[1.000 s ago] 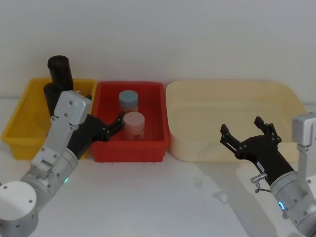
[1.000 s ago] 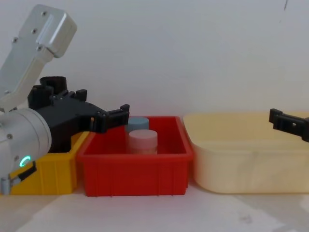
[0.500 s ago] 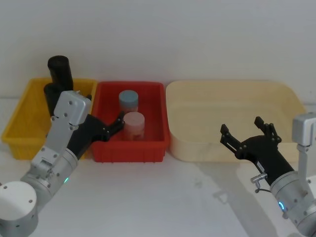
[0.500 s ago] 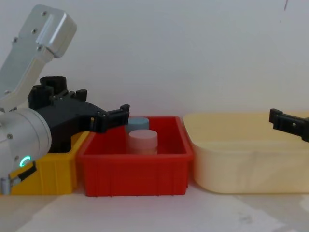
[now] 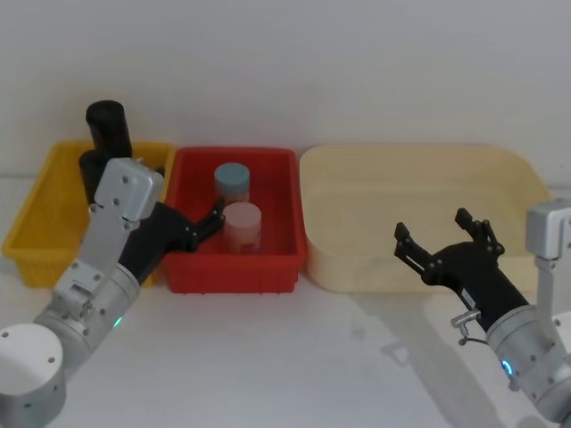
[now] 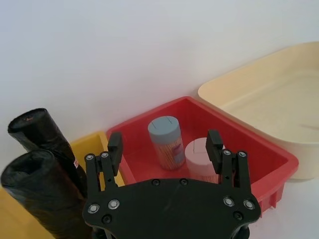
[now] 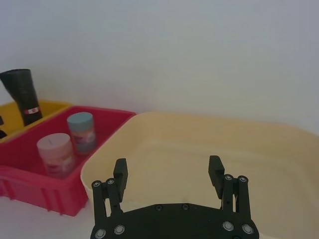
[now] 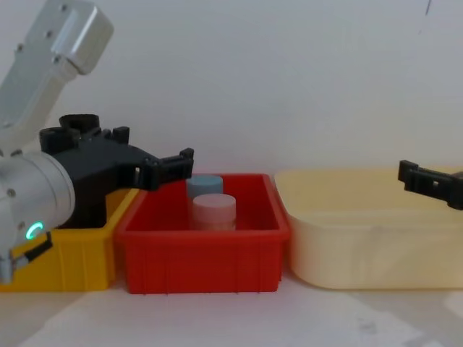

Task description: Pick up the garbage bag with the one hand and transfer it to the other hand.

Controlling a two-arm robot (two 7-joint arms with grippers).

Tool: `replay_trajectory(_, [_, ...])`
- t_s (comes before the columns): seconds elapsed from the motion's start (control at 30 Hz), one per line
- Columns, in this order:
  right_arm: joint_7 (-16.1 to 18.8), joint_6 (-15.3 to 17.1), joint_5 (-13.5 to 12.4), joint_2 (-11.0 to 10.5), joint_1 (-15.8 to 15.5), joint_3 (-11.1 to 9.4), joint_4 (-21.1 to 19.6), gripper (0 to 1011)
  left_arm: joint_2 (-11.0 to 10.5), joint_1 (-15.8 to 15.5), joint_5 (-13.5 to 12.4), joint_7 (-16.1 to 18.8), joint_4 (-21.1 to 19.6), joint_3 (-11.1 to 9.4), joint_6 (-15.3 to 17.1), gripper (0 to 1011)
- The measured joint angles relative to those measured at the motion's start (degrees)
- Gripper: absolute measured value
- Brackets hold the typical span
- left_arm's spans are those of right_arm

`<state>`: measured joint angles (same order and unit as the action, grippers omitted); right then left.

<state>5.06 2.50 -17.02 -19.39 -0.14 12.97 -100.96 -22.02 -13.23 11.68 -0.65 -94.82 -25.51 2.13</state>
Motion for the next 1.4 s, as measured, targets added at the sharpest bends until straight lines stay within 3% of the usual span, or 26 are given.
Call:
replay_trajectory(0.2, [2.03,2.2,-1.35,-0.05,1.8,0.3,-0.52,1001,-1.55,1.48,1.79,-0.54,-4.58,2.02,3.16,1001])
replay_trajectory(0.33, [2.95,4.2,-1.99,0.24,3.33,0.72,-1.6,1001,-3.41,3.36,3.62,-1.31,-8.48,4.45,5.33,1001])
replay_trajectory(0.5, [3.76,6.76,-2.36,0.92,5.57,1.77,-2.69,1001,-7.07,8.07,7.24,-2.77,-14.89,10.24,8.17,1001])
replay_trajectory(0.67, [4.64,9.38,-2.36,2.13,8.71,3.53,-2.88,1001,-9.38,11.99,9.63,-3.53,-18.35,14.95,9.75,1001])
replay_trajectory(1.0, [6.15,13.06,-1.05,5.52,15.54,7.82,0.97,1001,-12.58,17.73,13.34,-4.95,-20.56,23.08,11.76,1002])
replay_trajectory(1.17, [6.93,14.52,-0.17,7.2,18.74,9.88,3.93,1001,-13.04,17.92,14.5,-5.85,-19.08,24.59,12.08,1001])
replay_trajectory(1.4, [7.87,15.85,0.89,8.69,21.98,11.94,7.14,1001,-12.57,16.0,15.03,-6.8,-15.86,24.35,12.09,1001])
